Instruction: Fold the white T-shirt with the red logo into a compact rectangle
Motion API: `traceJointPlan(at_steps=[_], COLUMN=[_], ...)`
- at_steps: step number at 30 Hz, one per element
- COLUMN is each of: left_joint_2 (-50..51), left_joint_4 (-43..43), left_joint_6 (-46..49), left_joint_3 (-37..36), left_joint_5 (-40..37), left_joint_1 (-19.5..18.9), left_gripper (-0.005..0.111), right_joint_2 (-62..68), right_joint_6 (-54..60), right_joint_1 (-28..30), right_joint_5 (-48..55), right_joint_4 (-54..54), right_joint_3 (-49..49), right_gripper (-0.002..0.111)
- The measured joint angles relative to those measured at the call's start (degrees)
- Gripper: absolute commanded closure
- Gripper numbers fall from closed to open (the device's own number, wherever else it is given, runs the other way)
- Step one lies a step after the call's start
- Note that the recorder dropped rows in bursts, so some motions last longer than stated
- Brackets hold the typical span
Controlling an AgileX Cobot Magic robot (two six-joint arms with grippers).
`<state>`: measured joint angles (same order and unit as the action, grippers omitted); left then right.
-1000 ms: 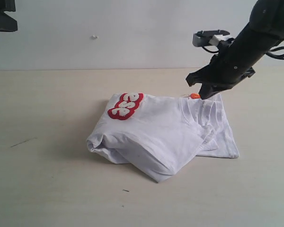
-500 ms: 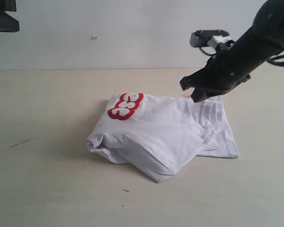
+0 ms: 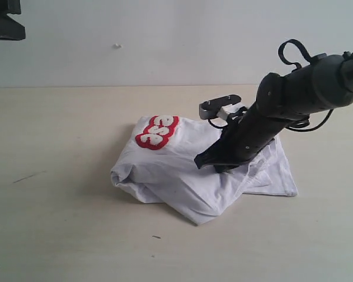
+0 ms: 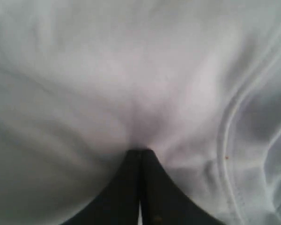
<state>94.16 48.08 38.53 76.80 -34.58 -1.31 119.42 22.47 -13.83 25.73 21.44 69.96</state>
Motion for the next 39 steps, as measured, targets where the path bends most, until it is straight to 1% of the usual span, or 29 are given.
traceJointPlan(at_steps=[3, 7, 10, 18, 20, 21, 22, 23, 24, 25, 26, 27, 28, 29, 30, 32, 34, 36, 39], left_joint_2=[0.00, 0.00, 0.00, 0.00, 0.00, 0.00, 0.00, 0.14, 0.52, 1.81, 2.89, 5.58, 7.08, 9.94, 13.11, 19.01, 24.89, 29.01, 29.73], left_joint_4=[0.09, 0.09, 0.09, 0.09, 0.32, 1.42, 2.54, 3.31, 2.88, 1.69, 1.46, 1.47, 1.62, 1.74, 1.64, 1.02, -2.42, -7.82, -10.26], left_joint_6=[0.13, 0.96, 1.13, 1.39, 3.42, 9.16, 12.67, 18.34, 20.01, 20.64, 20.38, 19.93, 19.77, 19.08, 17.72, 15.77, 11.49, 5.99, 2.78], left_joint_3=[0.00, 0.00, 0.00, 0.00, 0.00, -0.51, -1.05, -2.36, -2.87, -3.53, -3.66, -3.90, -3.99, -3.93, -3.93, -3.65, -2.16, 0.38, 2.33], left_joint_5=[1.61, 2.45, 2.96, 2.95, 1.67, -1.26, -2.98, -5.85, -6.65, -7.52, -7.78, -7.99, -7.85, -5.42, -2.57, 0.10, -0.75, -3.45, -5.35], left_joint_1=[0.00, 0.00, 0.00, 0.00, 0.37, 1.83, 3.29, 7.76, 10.32, 14.68, 16.66, 19.58, 21.08, 23.98, 26.15, 28.88, 30.10, 30.22, 30.31], left_gripper=[0.107, 0.107, 0.107, 0.107, 0.107, 0.107, 0.107, 0.107, 0.107, 0.107, 0.107, 0.107, 0.107, 0.107, 0.107, 0.107, 0.107, 0.107, 0.107], right_joint_2=[2.59, 5.35, 5.82, 1.56, -0.28, -2.39, -3.28, -5.55, -6.66, -8.63, -9.51, -10.55, -10.67, -10.66, -10.66, -10.66, -10.20, -8.77, -6.03], right_joint_6=[-0.71, -1.42, -1.78, -2.11, -2.11, -2.11, -2.11, -2.35, -2.74, -3.31, -3.66, -4.13, -4.13, -3.50, -2.54, -0.94, 0.29, 1.49, 4.38], right_joint_1=[-0.14, -0.14, -0.14, -0.14, -0.14, -0.14, 0.01, 1.13, 2.19, 4.92, 6.76, 10.08, 11.68, 13.54, 13.83, 13.66, 13.54, 13.54, 13.54], right_joint_5=[-0.10, 2.28, 4.45, 8.35, 8.78, 8.18, 7.61, 6.21, 5.70, 5.80, 6.30, 7.55, 8.26, 9.13, 10.09, 10.61, 10.83, 11.09, 11.54], right_joint_4=[-0.34, -0.66, -0.66, -2.48, -2.48, -2.76, -2.76, -2.76, -2.76, -2.76, -2.76, -2.53, -1.81, -0.13, 1.32, 3.35, 4.91, 7.37, 10.56], right_joint_3=[5.03, 10.89, 13.47, 14.55, 14.41, 13.12, 12.12, 9.86, 8.88, 7.55, 7.20, 6.77, 6.77, 6.62, 6.48, 6.48, 6.48, 6.48, 6.48], right_gripper=[0.108, 0.108, 0.108, 0.108, 0.108, 0.108, 0.108, 0.108, 0.108, 0.108, 0.108, 0.108, 0.108, 0.108, 0.108, 0.108, 0.108, 0.108, 0.108])
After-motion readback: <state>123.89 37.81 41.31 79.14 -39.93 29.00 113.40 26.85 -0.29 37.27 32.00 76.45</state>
